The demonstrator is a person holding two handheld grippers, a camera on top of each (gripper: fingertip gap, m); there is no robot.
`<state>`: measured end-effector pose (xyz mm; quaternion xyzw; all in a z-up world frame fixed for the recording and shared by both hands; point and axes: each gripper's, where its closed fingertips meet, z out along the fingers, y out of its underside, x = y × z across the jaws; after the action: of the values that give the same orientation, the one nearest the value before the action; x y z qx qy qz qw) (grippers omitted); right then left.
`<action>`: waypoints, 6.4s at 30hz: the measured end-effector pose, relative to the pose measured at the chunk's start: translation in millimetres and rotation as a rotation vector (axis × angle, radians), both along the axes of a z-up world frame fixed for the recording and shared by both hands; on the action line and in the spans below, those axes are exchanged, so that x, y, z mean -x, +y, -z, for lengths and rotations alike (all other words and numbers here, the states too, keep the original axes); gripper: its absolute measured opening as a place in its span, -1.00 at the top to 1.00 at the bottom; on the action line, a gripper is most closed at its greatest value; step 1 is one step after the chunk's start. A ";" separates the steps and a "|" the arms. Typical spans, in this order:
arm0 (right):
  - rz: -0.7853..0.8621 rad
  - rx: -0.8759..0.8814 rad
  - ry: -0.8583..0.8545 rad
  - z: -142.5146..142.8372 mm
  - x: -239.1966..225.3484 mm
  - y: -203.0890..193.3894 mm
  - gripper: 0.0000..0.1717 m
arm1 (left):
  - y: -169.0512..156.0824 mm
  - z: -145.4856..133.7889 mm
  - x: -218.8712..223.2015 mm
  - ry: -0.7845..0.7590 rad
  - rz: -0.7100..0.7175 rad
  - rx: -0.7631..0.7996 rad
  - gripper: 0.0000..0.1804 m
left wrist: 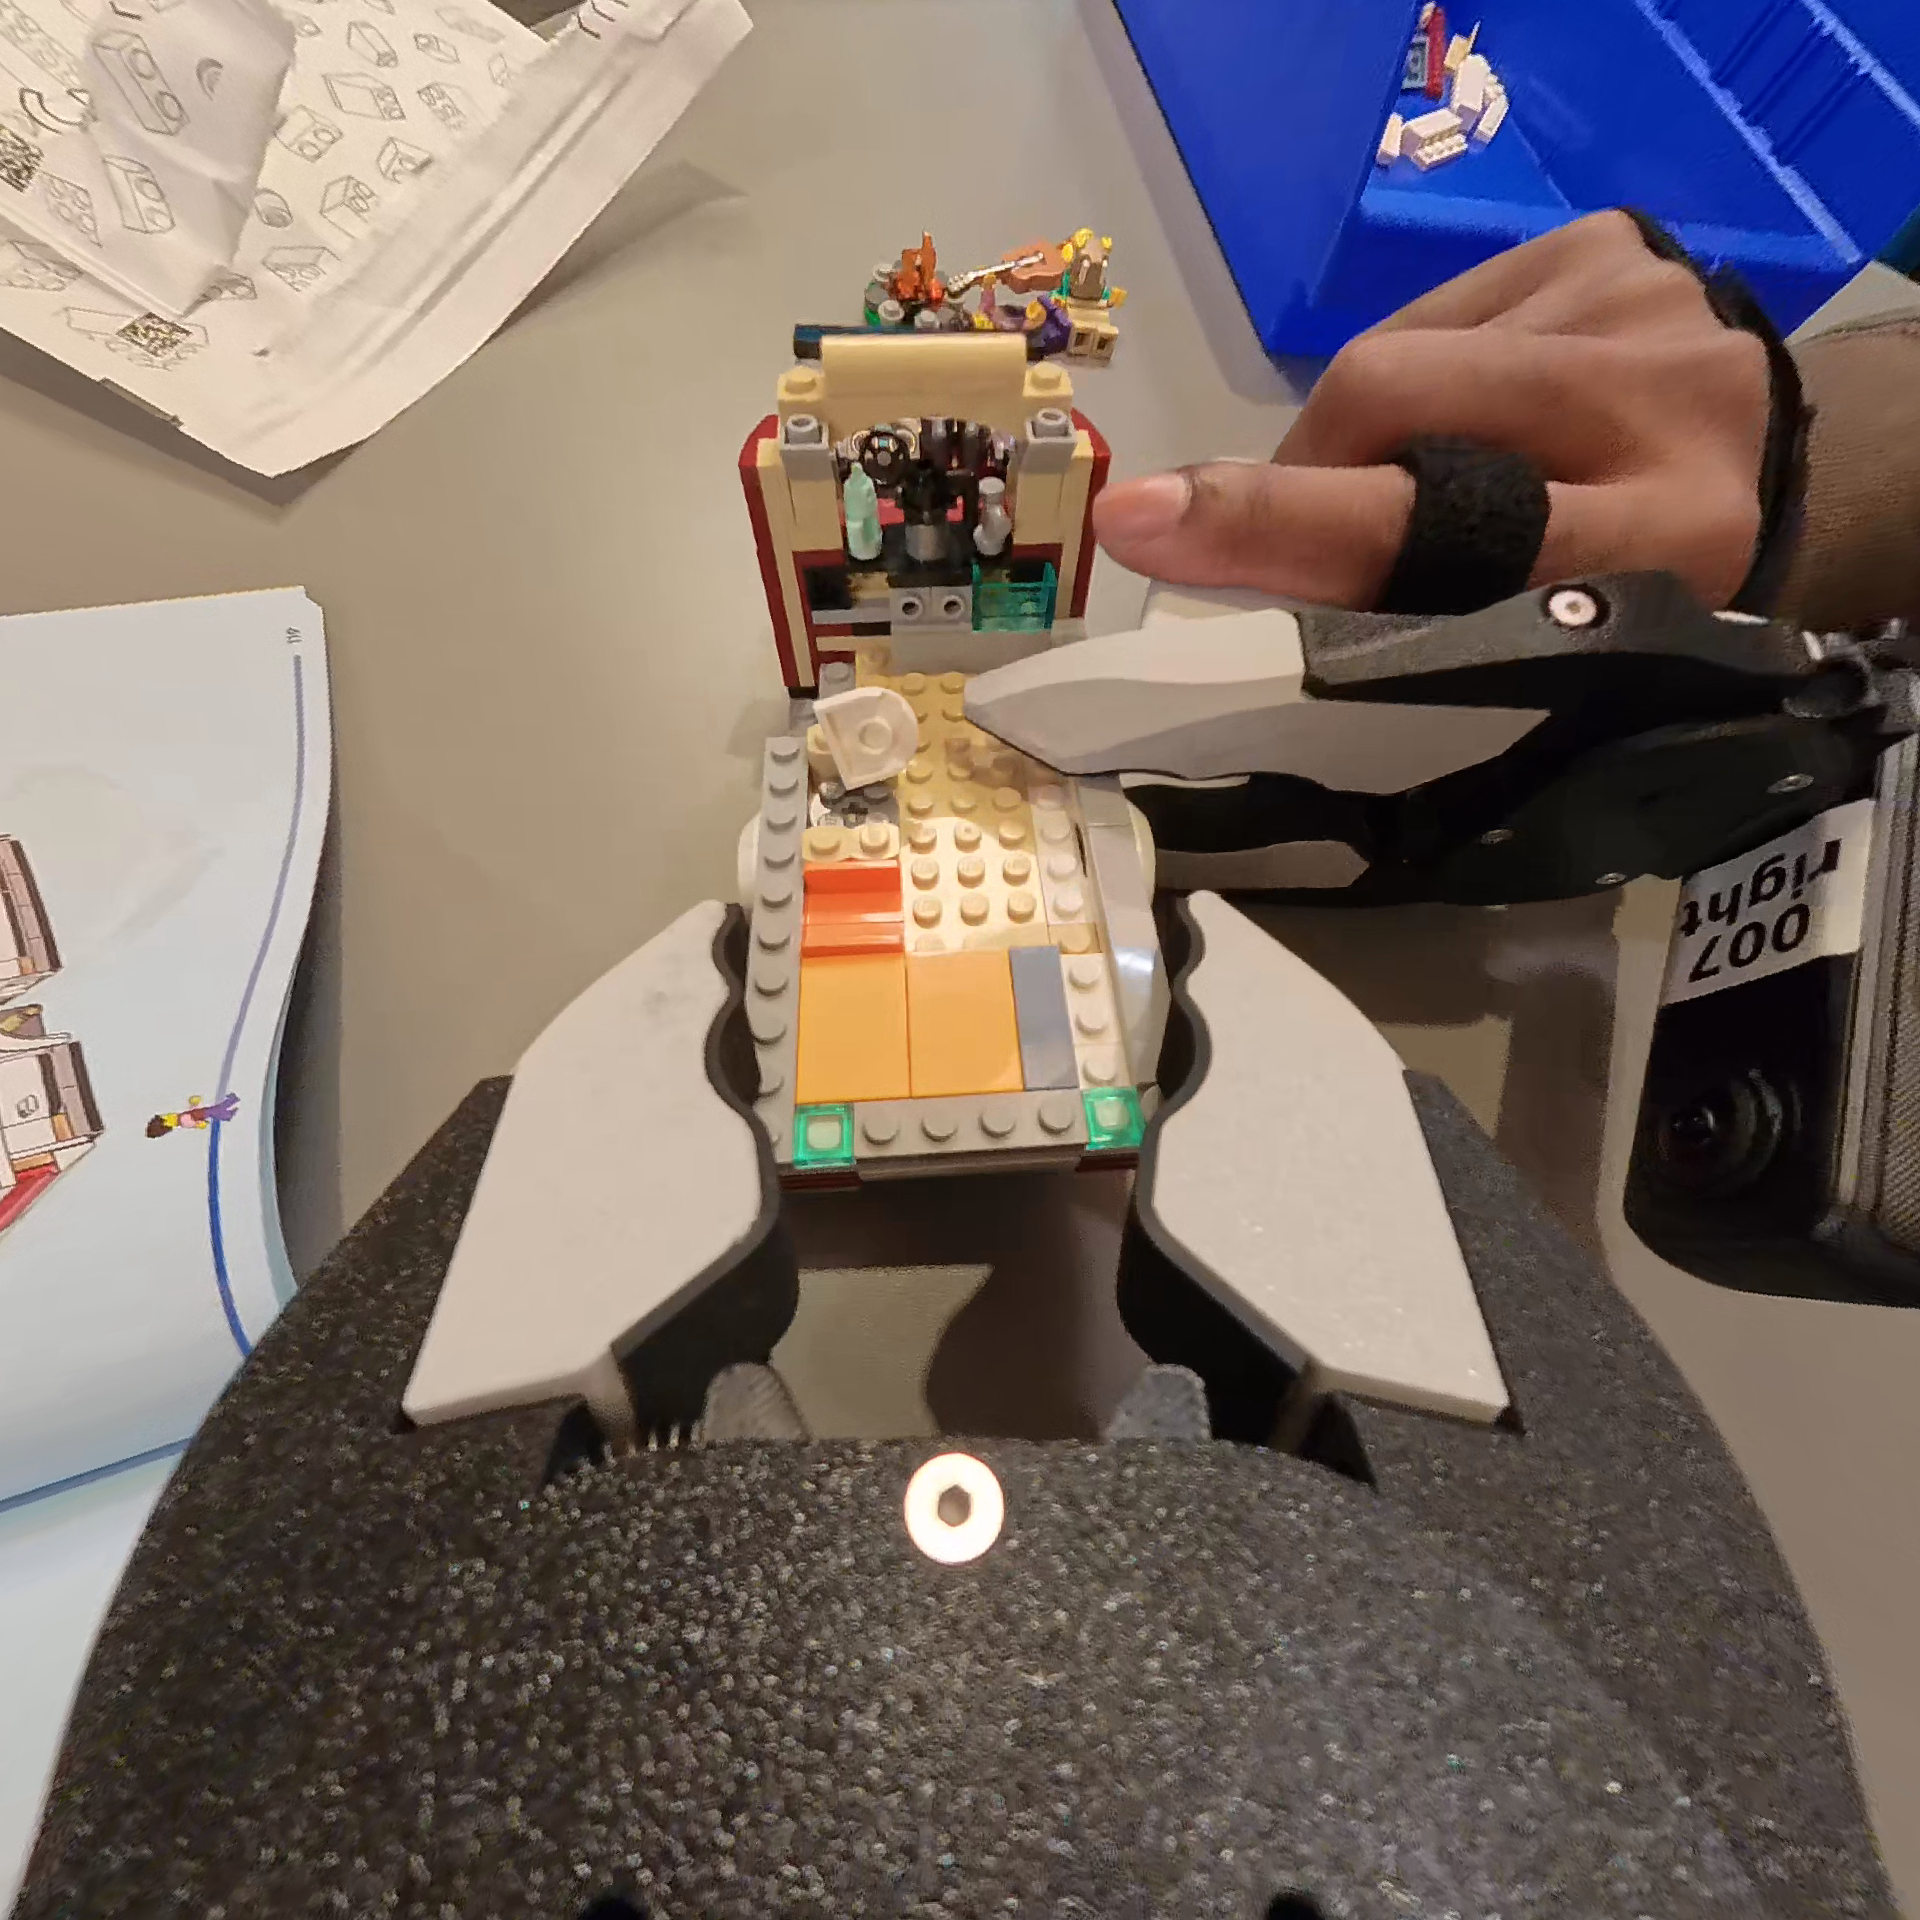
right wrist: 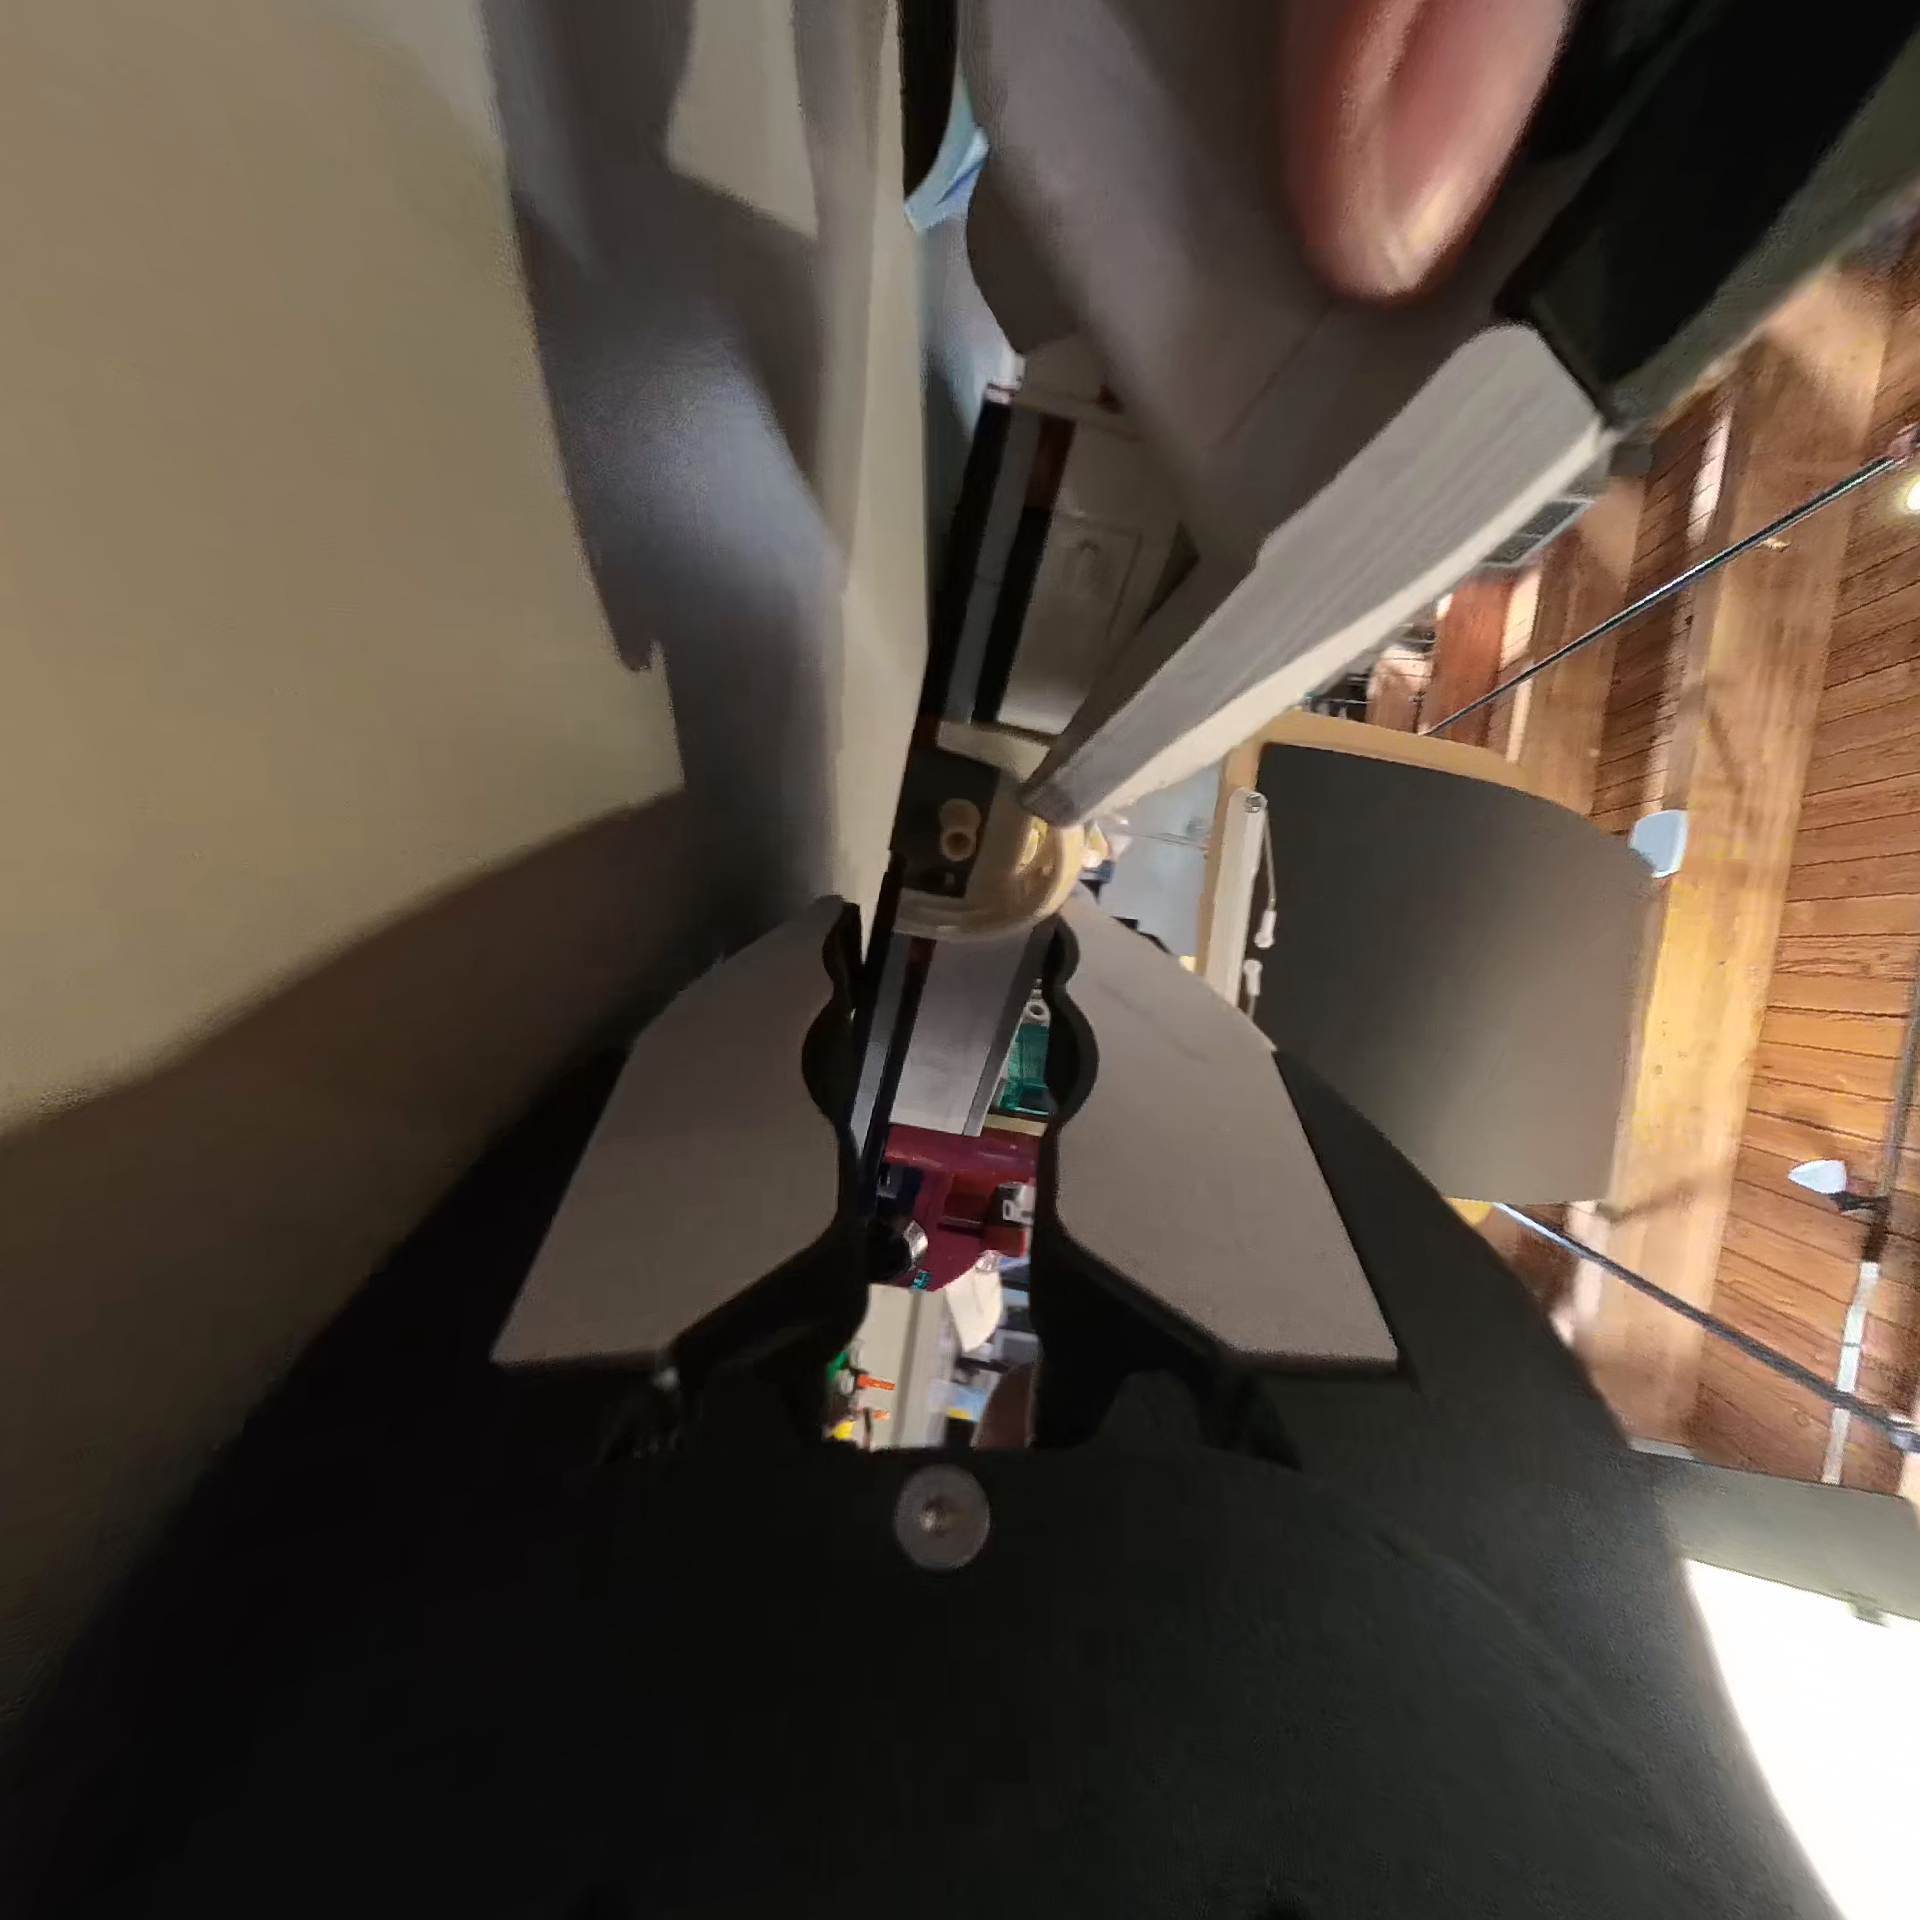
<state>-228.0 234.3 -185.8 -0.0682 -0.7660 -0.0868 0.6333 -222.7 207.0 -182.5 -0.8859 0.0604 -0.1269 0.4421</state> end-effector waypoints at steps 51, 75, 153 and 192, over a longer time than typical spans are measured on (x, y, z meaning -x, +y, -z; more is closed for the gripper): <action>-0.264 -0.090 0.371 -61.4 -38.8 -1.7 0.66 | -9.6 -46.7 -86.8 -1.108 0.420 0.254 0.29; -0.246 -0.052 0.349 -56.5 -35.7 5.8 0.59 | -5.3 -48.6 -92.5 -1.221 0.400 0.134 0.49; -0.014 1.377 -0.746 -61.6 -6.1 -51.1 0.95 | -5.0 -35.8 -72.4 -1.042 0.284 0.063 0.47; -0.122 1.028 -0.623 -64.2 -11.7 -18.9 0.81 | -5.9 -37.7 -71.4 -1.073 0.292 0.065 0.48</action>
<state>-216.4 215.4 -121.6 -0.2928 -0.8618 0.3151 0.2688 -151.2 201.1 -144.8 -0.6925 -0.0549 -0.6221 0.3611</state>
